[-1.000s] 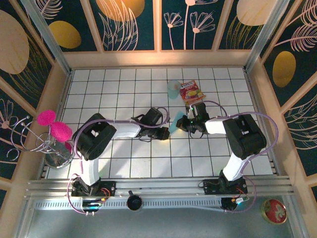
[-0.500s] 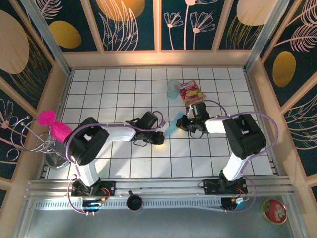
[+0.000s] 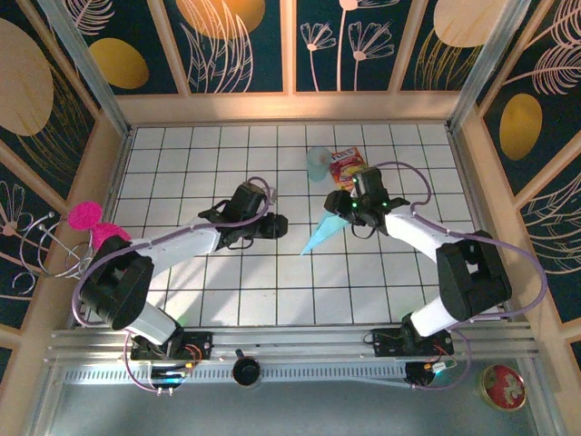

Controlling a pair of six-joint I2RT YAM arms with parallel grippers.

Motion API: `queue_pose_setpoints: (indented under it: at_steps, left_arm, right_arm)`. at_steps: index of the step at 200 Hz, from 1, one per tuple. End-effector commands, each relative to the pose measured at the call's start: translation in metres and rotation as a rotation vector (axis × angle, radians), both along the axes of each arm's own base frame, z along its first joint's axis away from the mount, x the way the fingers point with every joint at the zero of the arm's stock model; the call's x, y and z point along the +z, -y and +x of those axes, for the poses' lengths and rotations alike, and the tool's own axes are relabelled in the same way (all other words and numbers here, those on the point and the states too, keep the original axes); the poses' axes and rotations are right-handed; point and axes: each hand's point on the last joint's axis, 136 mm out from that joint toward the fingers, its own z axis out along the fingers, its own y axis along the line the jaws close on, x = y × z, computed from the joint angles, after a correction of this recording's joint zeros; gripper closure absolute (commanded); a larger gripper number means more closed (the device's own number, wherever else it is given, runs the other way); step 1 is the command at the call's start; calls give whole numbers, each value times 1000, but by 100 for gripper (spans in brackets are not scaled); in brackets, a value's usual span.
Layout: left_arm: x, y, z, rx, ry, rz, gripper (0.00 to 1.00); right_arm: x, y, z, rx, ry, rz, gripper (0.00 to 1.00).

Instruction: Fold a paper plane with a square sheet of paper (pick it up from the middle)

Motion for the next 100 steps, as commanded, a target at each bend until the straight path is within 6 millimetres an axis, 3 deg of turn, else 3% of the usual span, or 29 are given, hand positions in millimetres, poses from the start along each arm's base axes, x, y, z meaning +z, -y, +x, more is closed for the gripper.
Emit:
queue_pose_setpoints:
  at_steps: [1,42,62,100]
  left_arm:
    - [13,-17,21,128,86,3,46]
    - [11,-33,36,244,147,-4,14]
    - [7,-37,38,263,158,-8,3]
    - [-3,-42,37,278,157,-9,1]
  right_arm:
    - [-14,24,-10,-164,-86,-171,41]
    - [-20,8,-9,-263,-123,-236,38]
    - [-27,4,-9,-304,-152,-288,37]
    - [-45,-1,-10,-330,-217,-348,37]
